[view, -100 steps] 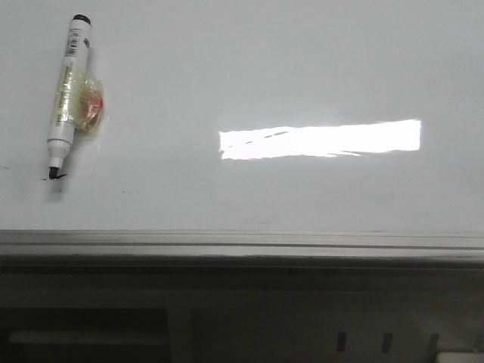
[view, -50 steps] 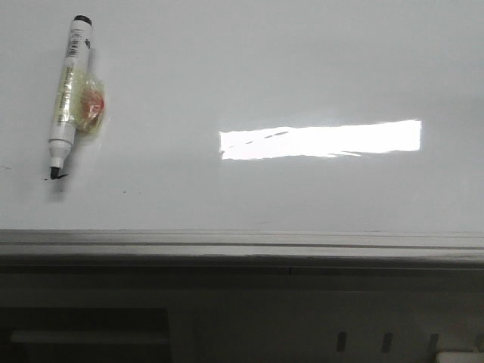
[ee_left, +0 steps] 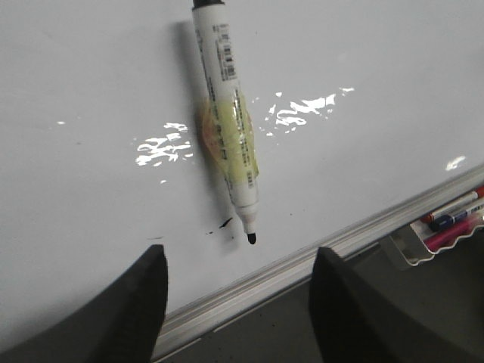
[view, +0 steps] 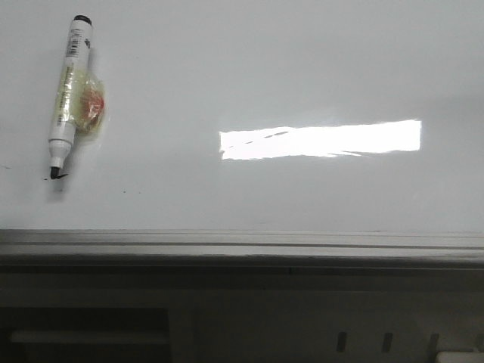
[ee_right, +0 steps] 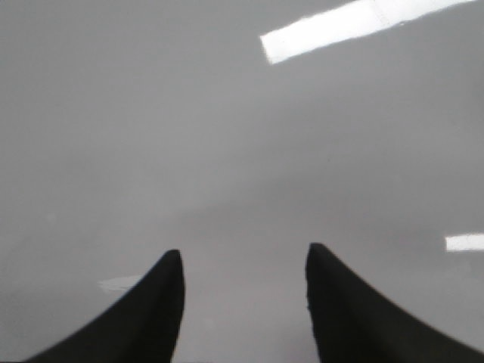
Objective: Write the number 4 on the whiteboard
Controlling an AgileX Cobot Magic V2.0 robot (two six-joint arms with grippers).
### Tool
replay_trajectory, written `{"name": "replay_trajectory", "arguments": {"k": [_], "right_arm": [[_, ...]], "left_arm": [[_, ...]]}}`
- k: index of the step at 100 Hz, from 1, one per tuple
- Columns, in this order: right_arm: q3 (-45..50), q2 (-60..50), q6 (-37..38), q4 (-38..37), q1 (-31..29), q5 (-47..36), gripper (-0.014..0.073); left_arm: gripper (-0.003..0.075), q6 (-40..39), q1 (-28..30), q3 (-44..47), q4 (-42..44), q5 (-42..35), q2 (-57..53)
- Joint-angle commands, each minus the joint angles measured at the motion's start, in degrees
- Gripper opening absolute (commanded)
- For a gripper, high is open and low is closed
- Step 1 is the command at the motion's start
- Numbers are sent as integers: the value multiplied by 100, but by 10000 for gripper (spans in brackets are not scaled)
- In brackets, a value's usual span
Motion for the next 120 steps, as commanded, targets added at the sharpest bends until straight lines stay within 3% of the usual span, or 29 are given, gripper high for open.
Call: {"name": "replay_trajectory", "arguments": {"k": [1, 39, 79, 93, 112, 120], "right_arm": [[-202, 93, -70, 58, 6, -267, 424], [-202, 93, -70, 58, 371, -176, 417], [-202, 93, -70, 58, 371, -165, 417], [-202, 93, -71, 58, 371, -165, 417], [-231, 93, -316, 68, 514, -147, 416], [-351, 114, -788, 150, 660, -10, 416]], "left_arm": [[372, 25, -192, -204, -233, -385, 292], [368, 25, -856, -204, -820, -1420, 1263], [357, 25, -890, -204, -1003, -2070, 1994], [237, 25, -890, -204, -1015, -2111, 2212], [4, 25, -890, -204, -1015, -2137, 2290], [-20, 25, -890, -217, -1015, -2118, 2290]]}}
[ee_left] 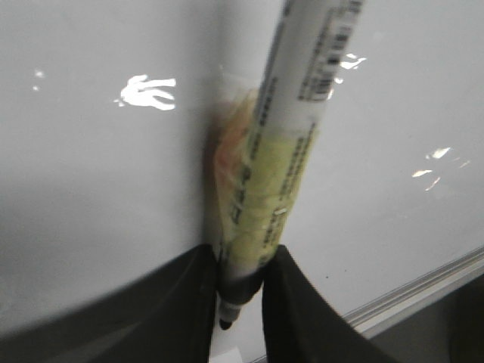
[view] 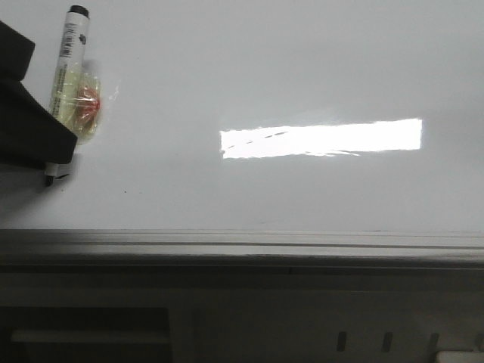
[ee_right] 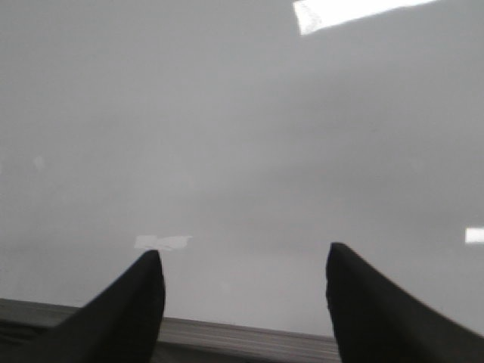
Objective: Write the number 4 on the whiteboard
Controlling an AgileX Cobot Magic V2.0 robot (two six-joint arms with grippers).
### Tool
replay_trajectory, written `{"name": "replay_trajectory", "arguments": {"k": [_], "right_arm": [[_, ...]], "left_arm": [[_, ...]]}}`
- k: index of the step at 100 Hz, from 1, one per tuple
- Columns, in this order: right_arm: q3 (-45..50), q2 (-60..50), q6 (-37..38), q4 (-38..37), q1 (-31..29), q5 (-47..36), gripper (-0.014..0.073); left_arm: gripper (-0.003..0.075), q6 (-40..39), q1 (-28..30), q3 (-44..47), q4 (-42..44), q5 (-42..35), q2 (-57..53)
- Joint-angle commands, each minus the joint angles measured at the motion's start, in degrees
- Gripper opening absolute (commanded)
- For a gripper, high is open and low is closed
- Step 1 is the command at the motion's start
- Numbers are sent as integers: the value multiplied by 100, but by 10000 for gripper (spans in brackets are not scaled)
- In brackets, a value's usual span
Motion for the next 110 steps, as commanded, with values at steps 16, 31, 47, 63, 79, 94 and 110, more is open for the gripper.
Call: {"name": "replay_trajectory", "arguments": {"k": [16, 31, 47, 63, 79, 94, 110], "right_arm": [[-721, 454, -2039, 720, 599, 305, 416], [-1106, 1116, -3204, 1301, 1270, 760, 416], [-1462, 1972, -3932, 1444, 1926, 779, 416], [-1744, 2648, -4008, 1444, 2596, 294, 418], [-1988, 3086, -4008, 1444, 3056, -392, 419], [-2152, 3368, -4008, 1444, 3332, -543, 419], [-2196, 3531, -4008, 1456, 3768, -691, 419]], "left_arm": [[-20, 672, -95, -388, -21, 83, -11], [-20, 2036, -499, -849, -21, 688, -119], [-20, 3180, -1156, -1388, 409, 1004, -181], [-20, 3304, -1865, -1748, 1650, 1081, -181], [-20, 3304, -2402, -1817, 2732, 1109, -181], [-20, 3293, -2489, -1817, 2819, 1118, -181], [-20, 3293, -2489, -1817, 2819, 1118, -181]]}}
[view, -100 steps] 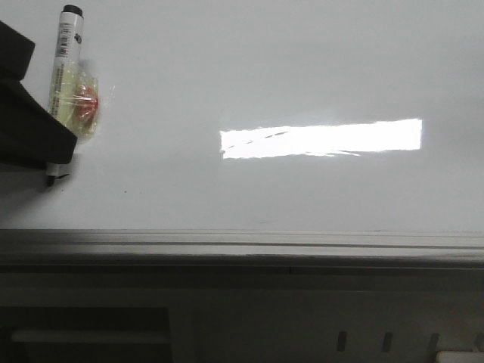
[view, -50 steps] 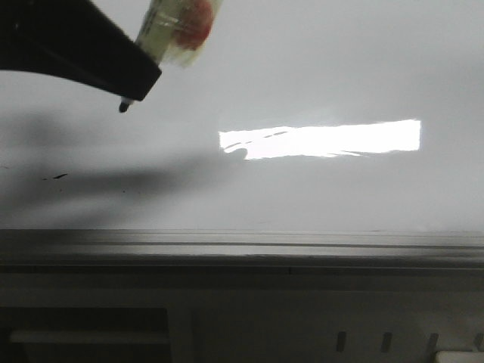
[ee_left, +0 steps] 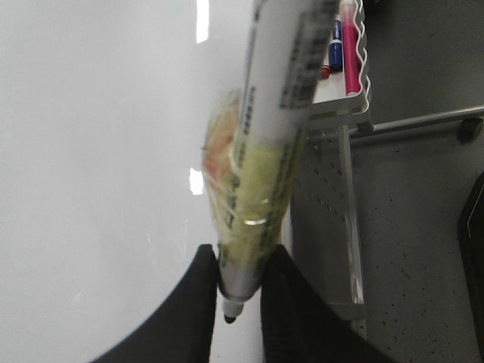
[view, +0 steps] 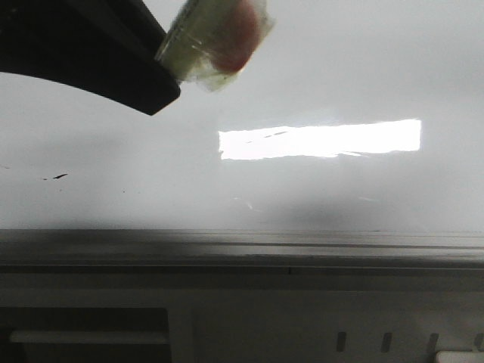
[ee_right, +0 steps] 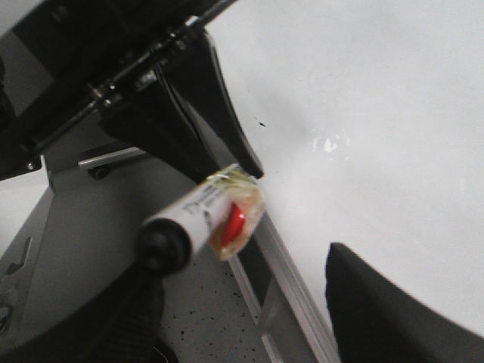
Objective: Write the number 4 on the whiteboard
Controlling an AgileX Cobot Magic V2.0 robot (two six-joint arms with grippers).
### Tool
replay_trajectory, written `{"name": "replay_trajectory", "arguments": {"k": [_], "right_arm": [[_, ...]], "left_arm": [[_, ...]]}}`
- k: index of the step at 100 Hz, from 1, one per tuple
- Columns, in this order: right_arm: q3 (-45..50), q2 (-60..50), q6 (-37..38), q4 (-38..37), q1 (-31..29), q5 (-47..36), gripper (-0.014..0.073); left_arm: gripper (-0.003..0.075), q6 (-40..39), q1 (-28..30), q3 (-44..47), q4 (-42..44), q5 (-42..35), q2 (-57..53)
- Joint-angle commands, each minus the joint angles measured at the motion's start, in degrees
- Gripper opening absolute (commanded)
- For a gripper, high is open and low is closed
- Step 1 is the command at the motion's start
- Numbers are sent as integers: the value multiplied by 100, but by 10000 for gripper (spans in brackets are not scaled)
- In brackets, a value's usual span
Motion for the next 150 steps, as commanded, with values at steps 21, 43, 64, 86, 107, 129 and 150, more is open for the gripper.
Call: {"name": "replay_trajectory", "arguments": {"k": [21, 43, 64, 86, 107, 129, 150], "right_arm": [[-225, 78, -58, 200, 690, -791, 419], [-225, 335, -48, 134, 738, -1127, 418], [-225, 792, -48, 112, 738, -1256, 415], [-225, 1029, -48, 123, 738, -1291, 412], [-225, 1039, -48, 369, 738, -1291, 230], [-225, 1039, -48, 523, 738, -1280, 162], [-225, 1039, -48, 690, 738, -1280, 53]], "left_arm": [[-20, -21, -45, -209, -95, -258, -113], [-20, -21, -45, -209, -227, -119, -113], [-20, -21, -45, -209, -399, -2, -133], [-20, -21, -45, -230, -399, -2, -157], [-20, -21, -45, -230, -399, -2, -157], [-20, -21, -45, -230, -399, -2, -157], [-20, -21, -45, -230, -399, -2, -157]]}}
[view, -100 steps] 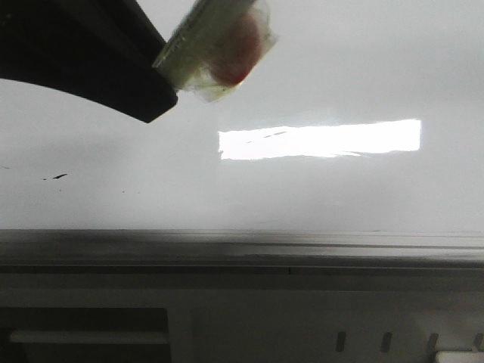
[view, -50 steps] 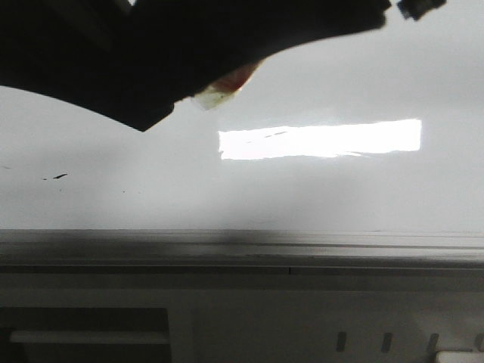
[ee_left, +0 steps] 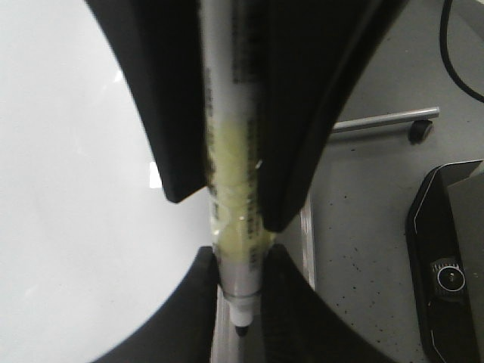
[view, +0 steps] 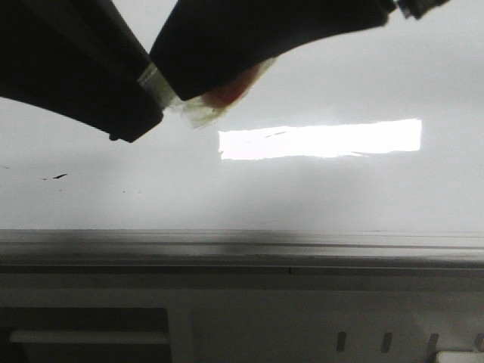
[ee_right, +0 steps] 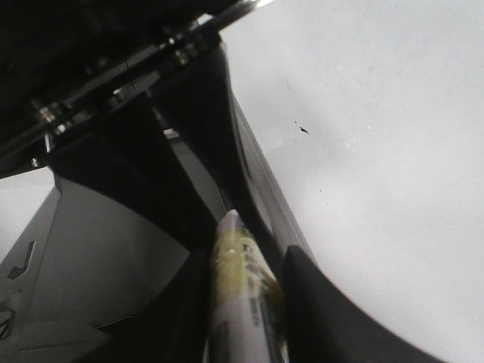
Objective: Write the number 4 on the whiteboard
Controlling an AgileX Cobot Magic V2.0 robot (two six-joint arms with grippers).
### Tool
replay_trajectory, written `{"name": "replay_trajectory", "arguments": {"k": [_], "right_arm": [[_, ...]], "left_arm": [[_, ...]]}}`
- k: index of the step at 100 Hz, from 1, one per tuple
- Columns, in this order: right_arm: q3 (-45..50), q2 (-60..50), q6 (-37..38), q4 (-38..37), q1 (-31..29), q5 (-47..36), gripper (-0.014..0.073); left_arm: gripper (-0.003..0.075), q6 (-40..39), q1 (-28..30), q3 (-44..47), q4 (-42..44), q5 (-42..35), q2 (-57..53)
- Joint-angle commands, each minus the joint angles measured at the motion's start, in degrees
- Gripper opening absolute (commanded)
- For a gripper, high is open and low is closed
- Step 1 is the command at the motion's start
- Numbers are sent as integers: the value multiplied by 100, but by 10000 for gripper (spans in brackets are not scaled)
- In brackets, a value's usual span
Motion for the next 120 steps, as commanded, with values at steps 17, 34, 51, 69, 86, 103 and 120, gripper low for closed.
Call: {"name": "replay_trajectory", "arguments": {"k": [17, 34, 51, 69, 86, 103, 120], "right_arm": [[-213, -56, -6, 576, 46, -379, -66], [-213, -118, -6, 592, 46, -379, -64], [-81, -442, -6, 592, 46, -514, -62], [256, -860, -6, 582, 46, -529, -43], [713, -1272, -6, 594, 46, -807, -43], [1242, -1732, -6, 605, 46, -1009, -43], [1699, -1963, -6, 605, 46, -1562, -43]], "left_arm": [[-14, 60, -36, -208, -112, -556, -93], [196, 50, -22, -208, -347, -556, -107], [368, -438, -2, -208, -557, -593, -350], [366, -713, -2, -144, -557, -832, -858], [337, -1341, 6, 345, -557, -1602, -1452], [248, -2057, 6, 1280, -557, -2320, -2145], [69, -2935, 6, 2246, -652, -3019, -2769]]}}
